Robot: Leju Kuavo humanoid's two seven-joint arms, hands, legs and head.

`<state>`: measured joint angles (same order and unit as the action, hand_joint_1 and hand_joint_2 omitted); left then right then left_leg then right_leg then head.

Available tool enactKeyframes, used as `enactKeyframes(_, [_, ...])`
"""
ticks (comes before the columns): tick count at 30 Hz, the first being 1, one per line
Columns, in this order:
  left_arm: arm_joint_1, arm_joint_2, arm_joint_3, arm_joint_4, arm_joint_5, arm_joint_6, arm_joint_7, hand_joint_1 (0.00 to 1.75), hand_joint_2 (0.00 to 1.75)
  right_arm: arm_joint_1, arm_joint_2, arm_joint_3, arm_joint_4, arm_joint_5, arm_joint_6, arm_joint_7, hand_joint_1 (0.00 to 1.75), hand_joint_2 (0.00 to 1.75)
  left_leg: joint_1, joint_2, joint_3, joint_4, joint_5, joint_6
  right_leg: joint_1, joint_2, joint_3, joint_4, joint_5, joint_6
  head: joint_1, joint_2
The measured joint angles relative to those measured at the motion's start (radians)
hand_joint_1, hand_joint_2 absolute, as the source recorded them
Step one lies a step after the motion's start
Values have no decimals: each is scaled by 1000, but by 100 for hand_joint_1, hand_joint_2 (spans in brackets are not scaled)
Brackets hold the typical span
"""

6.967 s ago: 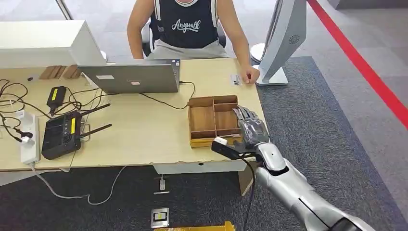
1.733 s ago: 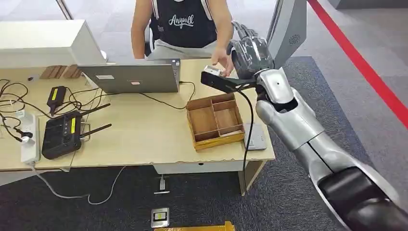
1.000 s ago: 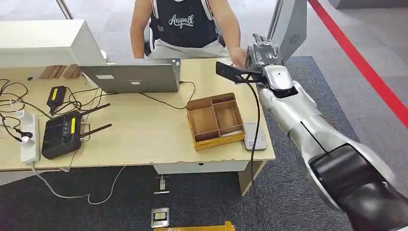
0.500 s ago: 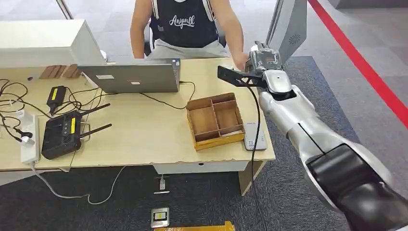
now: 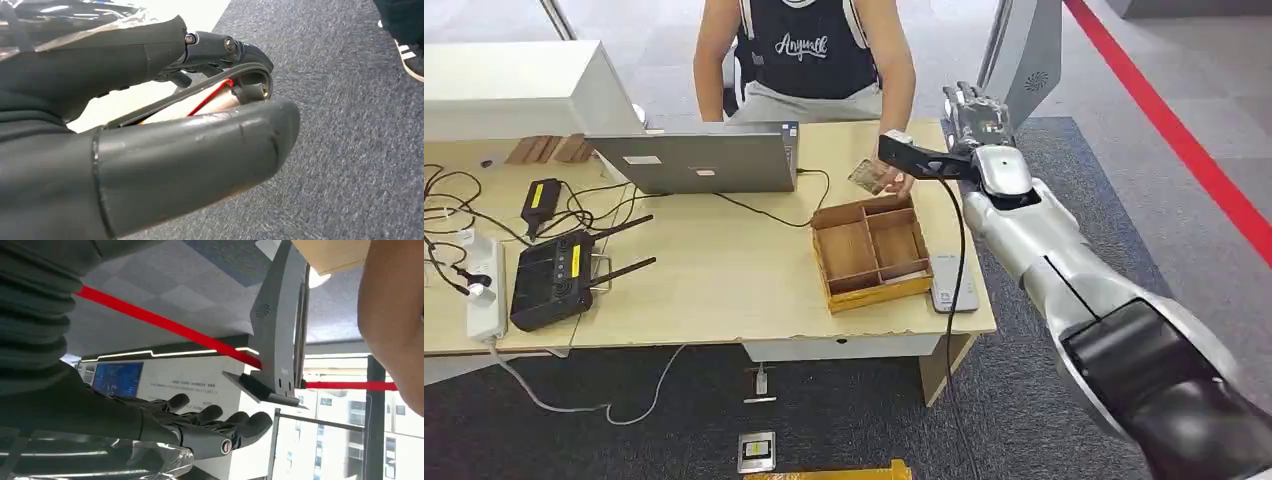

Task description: Pass the card to the sensor for recognition and then transmit it.

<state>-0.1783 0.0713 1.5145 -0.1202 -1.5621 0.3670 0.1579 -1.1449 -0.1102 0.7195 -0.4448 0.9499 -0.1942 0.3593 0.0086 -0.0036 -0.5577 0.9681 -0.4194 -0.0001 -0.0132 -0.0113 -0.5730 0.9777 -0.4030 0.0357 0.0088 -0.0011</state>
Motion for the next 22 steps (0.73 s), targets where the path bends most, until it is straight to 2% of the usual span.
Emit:
enactKeyframes(4, [0,0,0,0,0,0,1,0,0,0,0,0,0,-8,-15,-9,0,0,0,0,0,0,0,0,0,0,0,0,0,0,0,0])
enactKeyframes(9, [0,-1,1,0,11,10,2,0,0,2,-2,-10,-15,-51,-145,-60,0,0,0,0,1,0,0,0,0,0,0,0,0,0,0,0])
enactKeyframes(12, [0,-4,1,0,28,14,0,0,0,22,-28,-21,-68,-39,-229,-62,0,0,0,-1,1,1,0,0,0,0,0,-1,0,0,0,0])
enactKeyframes(13, [1,-5,1,0,34,15,0,0,0,36,-44,-25,-92,-26,-252,-57,0,175,0,-1,1,1,0,0,0,0,1,-1,0,0,0,0])
enactKeyframes(18, [5,-14,1,1,89,37,21,0,0,175,-150,-81,-269,85,-311,11,0,175,0,-1,3,1,-1,1,0,0,3,-3,0,0,0,0])
enactKeyframes(22, [8,-28,1,2,164,83,53,0,0,343,-285,-180,-452,228,-302,93,0,175,0,-3,4,2,-3,4,0,-3,7,-5,-2,3,0,0])
